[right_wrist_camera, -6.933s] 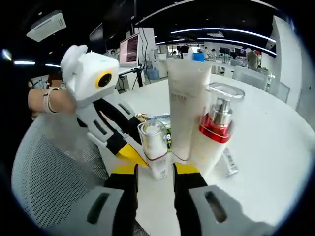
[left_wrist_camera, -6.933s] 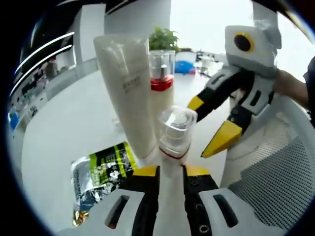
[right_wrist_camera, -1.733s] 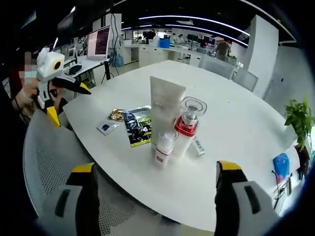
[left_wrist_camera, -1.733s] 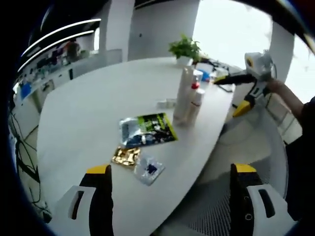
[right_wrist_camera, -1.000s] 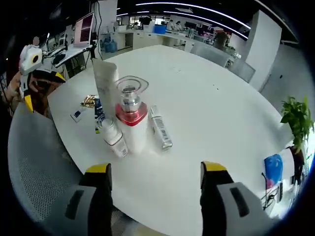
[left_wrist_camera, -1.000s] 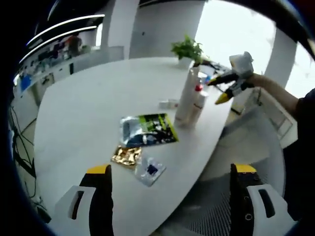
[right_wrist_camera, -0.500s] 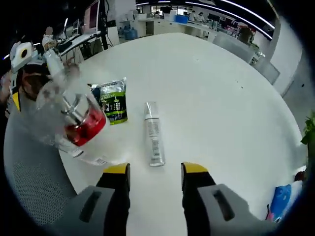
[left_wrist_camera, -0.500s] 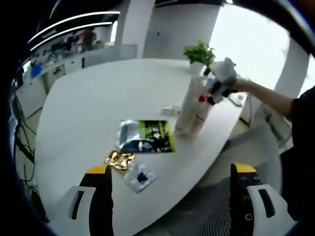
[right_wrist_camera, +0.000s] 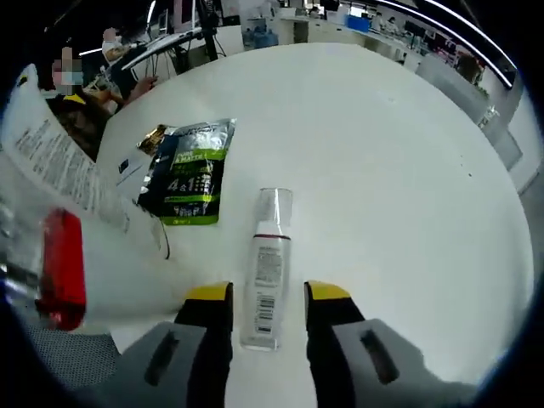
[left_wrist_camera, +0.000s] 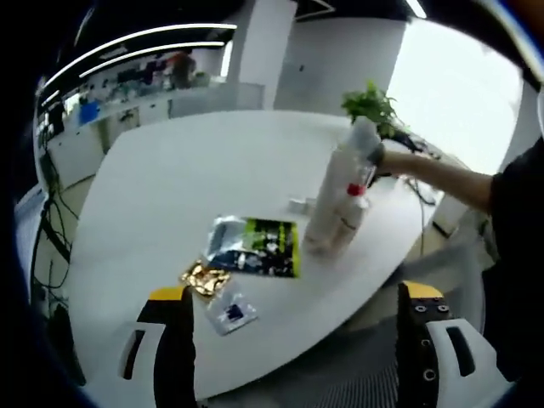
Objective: Arrange the skincare products in the storage area until every visible bottle or jar stands upright without overlapping.
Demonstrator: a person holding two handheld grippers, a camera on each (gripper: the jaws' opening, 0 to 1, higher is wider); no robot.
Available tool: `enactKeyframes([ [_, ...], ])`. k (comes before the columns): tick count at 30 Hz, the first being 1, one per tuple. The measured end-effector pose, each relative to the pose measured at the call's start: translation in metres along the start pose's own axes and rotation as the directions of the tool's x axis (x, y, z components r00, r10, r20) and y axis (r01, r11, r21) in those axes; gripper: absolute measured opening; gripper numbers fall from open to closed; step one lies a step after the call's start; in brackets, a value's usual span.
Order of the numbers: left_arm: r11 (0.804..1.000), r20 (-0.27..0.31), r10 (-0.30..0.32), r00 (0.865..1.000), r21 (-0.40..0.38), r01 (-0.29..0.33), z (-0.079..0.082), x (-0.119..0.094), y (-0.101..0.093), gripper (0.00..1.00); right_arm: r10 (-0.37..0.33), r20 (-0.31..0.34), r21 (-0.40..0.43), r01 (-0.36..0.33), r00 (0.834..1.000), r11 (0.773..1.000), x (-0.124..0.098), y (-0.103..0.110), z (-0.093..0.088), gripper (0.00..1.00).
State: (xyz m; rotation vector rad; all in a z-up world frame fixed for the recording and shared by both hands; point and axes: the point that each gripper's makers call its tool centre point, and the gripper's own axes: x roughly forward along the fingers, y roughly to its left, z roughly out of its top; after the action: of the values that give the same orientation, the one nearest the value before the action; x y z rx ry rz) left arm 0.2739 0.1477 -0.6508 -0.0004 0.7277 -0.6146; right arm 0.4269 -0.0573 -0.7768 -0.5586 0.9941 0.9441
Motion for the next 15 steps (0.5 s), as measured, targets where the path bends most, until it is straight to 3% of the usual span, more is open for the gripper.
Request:
enactKeyframes([
  [3,0.999,0.006,0.036,0.999,-0.031,-0.036,-0.005,-0.003,0.001,0.97,0.028,-0.009,0.001,-0.028,1.000,1.000,0.007,-0.003,0.000,0.31],
  [8,0.996,0.000,0.071,0.997,-0.060,-0.071,-0.012,-0.006,-0.001,0.97,-0.006,-0.043,-0.075,0.003,0.999,0.997,0.006,-0.011,0.000,0.24],
  [15,0.993,0.007,0.078,0.997,-0.085,-0.077,-0.015,-0.010,-0.008,0.97,-0.005,-0.013,-0.078,0.004,1.000,0.997,0.004,-0.010,-0.001,0.20],
])
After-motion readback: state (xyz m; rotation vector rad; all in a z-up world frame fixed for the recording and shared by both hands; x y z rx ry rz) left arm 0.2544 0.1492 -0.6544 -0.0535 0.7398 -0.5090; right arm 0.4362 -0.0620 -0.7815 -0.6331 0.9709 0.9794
